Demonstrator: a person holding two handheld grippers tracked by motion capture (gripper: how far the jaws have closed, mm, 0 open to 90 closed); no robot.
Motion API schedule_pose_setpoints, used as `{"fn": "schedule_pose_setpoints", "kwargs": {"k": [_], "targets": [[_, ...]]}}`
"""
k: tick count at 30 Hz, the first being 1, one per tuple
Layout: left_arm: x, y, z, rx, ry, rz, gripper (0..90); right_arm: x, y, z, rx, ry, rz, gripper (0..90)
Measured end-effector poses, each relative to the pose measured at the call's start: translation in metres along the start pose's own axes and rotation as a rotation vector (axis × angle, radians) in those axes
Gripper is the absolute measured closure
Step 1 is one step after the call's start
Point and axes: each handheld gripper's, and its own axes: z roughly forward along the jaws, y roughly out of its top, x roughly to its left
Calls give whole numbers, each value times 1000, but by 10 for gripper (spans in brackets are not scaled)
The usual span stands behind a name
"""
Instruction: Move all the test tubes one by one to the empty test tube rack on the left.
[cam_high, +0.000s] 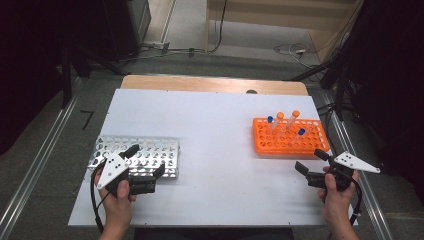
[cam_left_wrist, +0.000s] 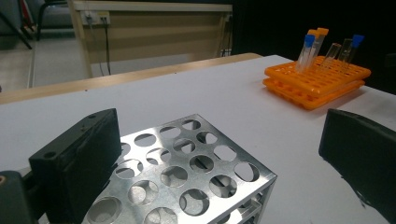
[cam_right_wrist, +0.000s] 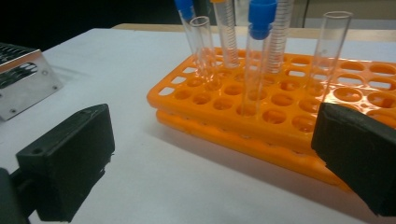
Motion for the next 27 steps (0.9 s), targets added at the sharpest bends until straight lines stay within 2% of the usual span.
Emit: {"fn": "schedule_pose_setpoints", "kwargs": {"k": [5, 7, 10, 12, 16, 20, 24, 27], "targets": [[0, 1, 1, -7, 1, -7, 0, -1, 9, -2, 7, -67, 4, 48], [0, 1, 1, -10, 0, -14, 0, -2, 13, -2, 12, -112, 7, 78], [0, 1, 2, -11, -5, -17, 0, -7, 18, 0, 16, -172, 12, 186], [0, 1, 2, -7, -7, -9, 0, -11, 21, 2, 29, -232, 34, 257], [-1, 1, 6, -5, -17, -14, 0, -21, 26, 6, 43, -302, 55, 392], [-3, 2, 7, -1, -24, -7, 0, -33, 24, 16, 52, -277, 52, 531], [-4, 1, 8, -1, -24, -9, 0, -44, 24, 31, 73, -220, 66, 571], [-4, 1, 8, 2, -27, -9, 0, -48, 24, 41, 94, -223, 70, 599]]}}
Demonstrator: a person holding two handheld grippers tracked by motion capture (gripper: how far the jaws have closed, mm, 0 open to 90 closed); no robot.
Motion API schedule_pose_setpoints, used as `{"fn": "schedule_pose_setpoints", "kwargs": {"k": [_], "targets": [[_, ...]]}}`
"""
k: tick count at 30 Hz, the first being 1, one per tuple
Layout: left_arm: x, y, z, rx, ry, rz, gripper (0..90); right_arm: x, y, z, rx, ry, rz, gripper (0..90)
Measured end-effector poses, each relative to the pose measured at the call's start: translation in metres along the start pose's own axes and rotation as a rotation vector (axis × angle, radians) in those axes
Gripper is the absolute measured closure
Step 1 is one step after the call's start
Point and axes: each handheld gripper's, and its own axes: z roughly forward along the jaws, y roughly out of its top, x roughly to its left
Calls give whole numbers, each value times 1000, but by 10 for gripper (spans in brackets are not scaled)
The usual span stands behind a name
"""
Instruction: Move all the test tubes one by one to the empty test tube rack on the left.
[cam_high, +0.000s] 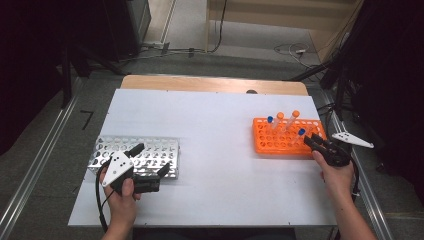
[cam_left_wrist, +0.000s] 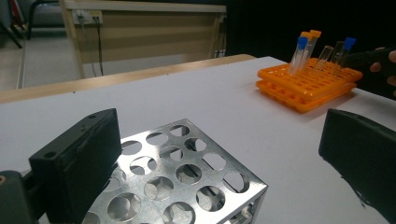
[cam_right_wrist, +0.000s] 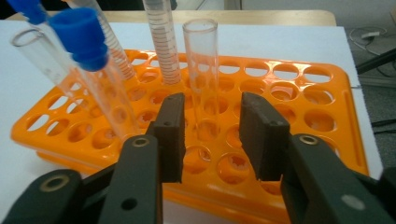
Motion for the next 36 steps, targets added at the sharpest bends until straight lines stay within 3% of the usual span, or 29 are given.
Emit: {"fn": "schedule_pose_setpoints", "kwargs": {"k": [5, 10, 14, 19, 24, 31, 36], "targets": [[-1, 0, 2, 1, -4, -3, 0, 1, -2, 15, 27, -3, 2, 620], [-1, -1, 7, 10, -7, -13, 0, -2, -3, 19, -6, -17, 16, 629], [-2, 1, 12, 18, -10, -2, 0, 2, -4, 21, -21, -28, -5, 670], [-2, 3, 16, 26, -14, 13, 0, 6, -8, 25, -54, 0, 6, 702], [-3, 5, 21, 21, -16, 19, 0, 4, -10, 25, -60, -1, -12, 728], [-6, 3, 21, 25, -51, 27, 0, 4, -8, 24, -56, -2, -32, 739], [-7, 4, 20, 20, -57, 22, 0, 5, -2, 11, -121, -14, -42, 740]]}}
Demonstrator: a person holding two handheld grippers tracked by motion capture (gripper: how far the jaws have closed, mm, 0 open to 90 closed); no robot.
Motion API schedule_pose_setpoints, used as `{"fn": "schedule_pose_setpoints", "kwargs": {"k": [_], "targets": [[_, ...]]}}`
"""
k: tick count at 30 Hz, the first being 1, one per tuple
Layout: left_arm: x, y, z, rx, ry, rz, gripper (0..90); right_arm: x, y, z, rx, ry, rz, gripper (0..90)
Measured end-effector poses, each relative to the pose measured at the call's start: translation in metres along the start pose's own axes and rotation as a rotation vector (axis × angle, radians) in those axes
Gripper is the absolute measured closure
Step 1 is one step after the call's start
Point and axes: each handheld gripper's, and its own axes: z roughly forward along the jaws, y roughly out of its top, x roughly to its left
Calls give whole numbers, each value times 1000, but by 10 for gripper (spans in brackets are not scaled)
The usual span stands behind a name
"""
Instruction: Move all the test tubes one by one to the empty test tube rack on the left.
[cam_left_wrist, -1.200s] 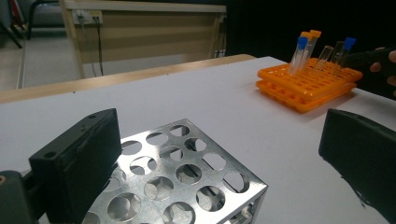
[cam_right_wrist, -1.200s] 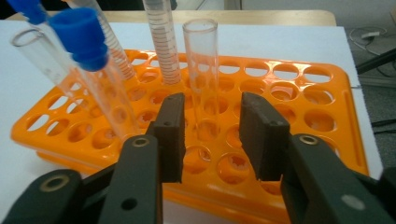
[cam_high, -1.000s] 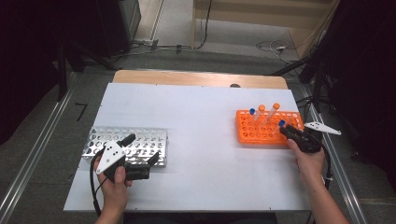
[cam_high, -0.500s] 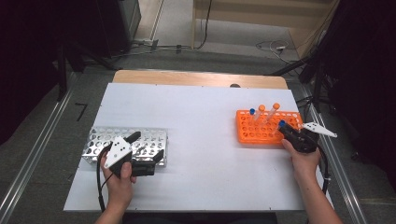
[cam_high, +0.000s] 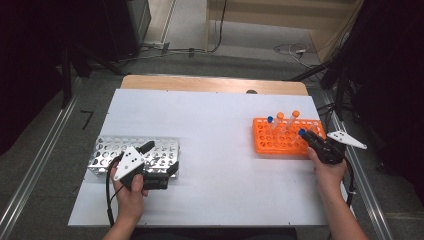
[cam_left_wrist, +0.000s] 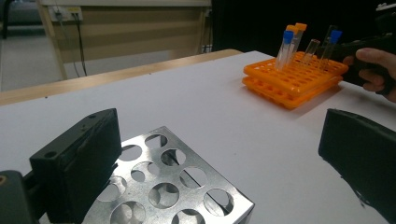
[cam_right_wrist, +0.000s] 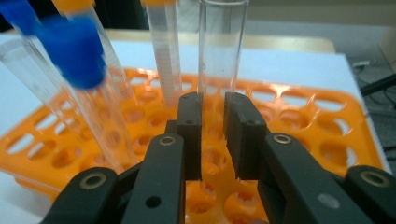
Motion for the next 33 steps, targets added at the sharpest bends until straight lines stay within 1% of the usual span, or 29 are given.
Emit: {"fn": "schedule_pose_setpoints", "kwargs": {"k": [2, 5, 7, 10, 13, 16, 19, 21, 25, 27, 31, 33], "targets": [[0, 0, 0, 1, -2, -2, 0, -1, 5, -7, -20, 3, 6, 740], [0, 0, -1, 1, -2, 1, 0, 0, 11, -17, -27, 15, -9, 740], [-1, 1, -2, -3, -2, -3, 0, 1, 12, -23, -22, 28, -7, 740], [-1, 1, -1, -4, -6, -6, 0, 4, 12, -31, -4, 40, -18, 740], [-2, 2, -1, -3, -13, -5, 0, 10, 13, -39, 2, 70, -22, 740], [-5, 3, -1, -3, -15, 1, 0, 20, 15, -45, 15, 93, -48, 740], [-10, 7, 0, -2, -20, 21, 0, 31, 18, -49, 16, 125, -78, 740], [-13, 9, 1, 0, -36, 31, 0, 39, 21, -51, 12, 154, -98, 740], [-19, 15, 6, 7, -69, 23, 0, 58, 24, -49, 20, 225, -126, 740], [-21, 19, 9, 18, -99, 25, 0, 68, 25, -47, 25, 259, -142, 740], [-27, 24, 17, 39, -138, 34, 0, 86, 27, -44, 31, 315, -165, 740], [-30, 27, 22, 49, -143, 32, 14, 94, 27, -43, 34, 340, -173, 740]]}}
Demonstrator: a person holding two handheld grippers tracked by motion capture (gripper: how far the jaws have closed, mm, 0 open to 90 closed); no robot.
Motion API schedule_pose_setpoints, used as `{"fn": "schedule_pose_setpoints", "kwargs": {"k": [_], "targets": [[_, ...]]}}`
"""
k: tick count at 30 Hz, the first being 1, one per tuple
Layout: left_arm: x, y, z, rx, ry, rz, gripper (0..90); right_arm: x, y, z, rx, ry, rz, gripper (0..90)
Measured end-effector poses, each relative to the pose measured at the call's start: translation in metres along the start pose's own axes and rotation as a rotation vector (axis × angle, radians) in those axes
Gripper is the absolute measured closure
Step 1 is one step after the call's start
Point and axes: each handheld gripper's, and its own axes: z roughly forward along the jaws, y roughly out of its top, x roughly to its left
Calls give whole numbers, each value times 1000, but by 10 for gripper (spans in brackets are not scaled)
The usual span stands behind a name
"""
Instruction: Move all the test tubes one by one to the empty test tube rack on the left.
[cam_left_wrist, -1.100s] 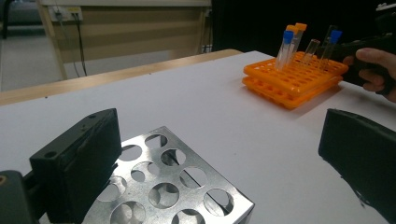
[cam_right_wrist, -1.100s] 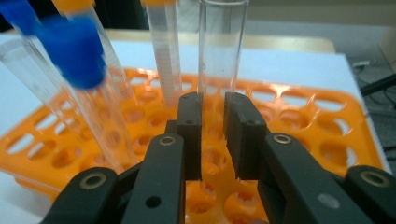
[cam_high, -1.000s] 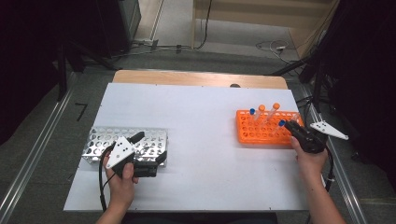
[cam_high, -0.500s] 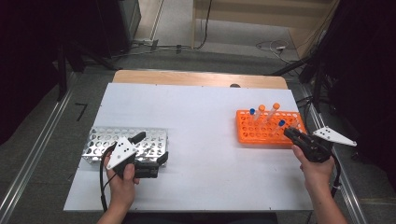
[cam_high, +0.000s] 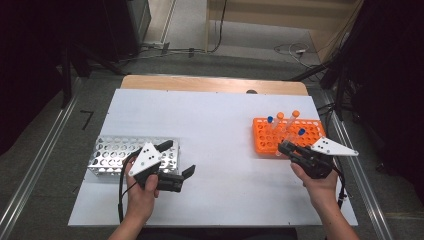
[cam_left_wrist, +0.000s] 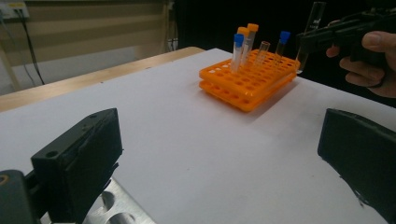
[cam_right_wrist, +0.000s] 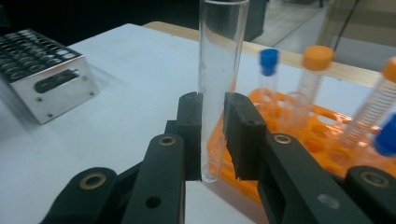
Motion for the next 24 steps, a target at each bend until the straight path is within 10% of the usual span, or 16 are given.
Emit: {"fn": "schedule_pose_setpoints", "kwargs": {"k": [10, 24], "targets": [[-12, 22, 24, 28, -105, -41, 38, 30, 5, 18, 28, 116, -33, 740], [-31, 29, 52, 80, -102, -58, 255, 63, 6, 44, 79, 215, -83, 739]]}}
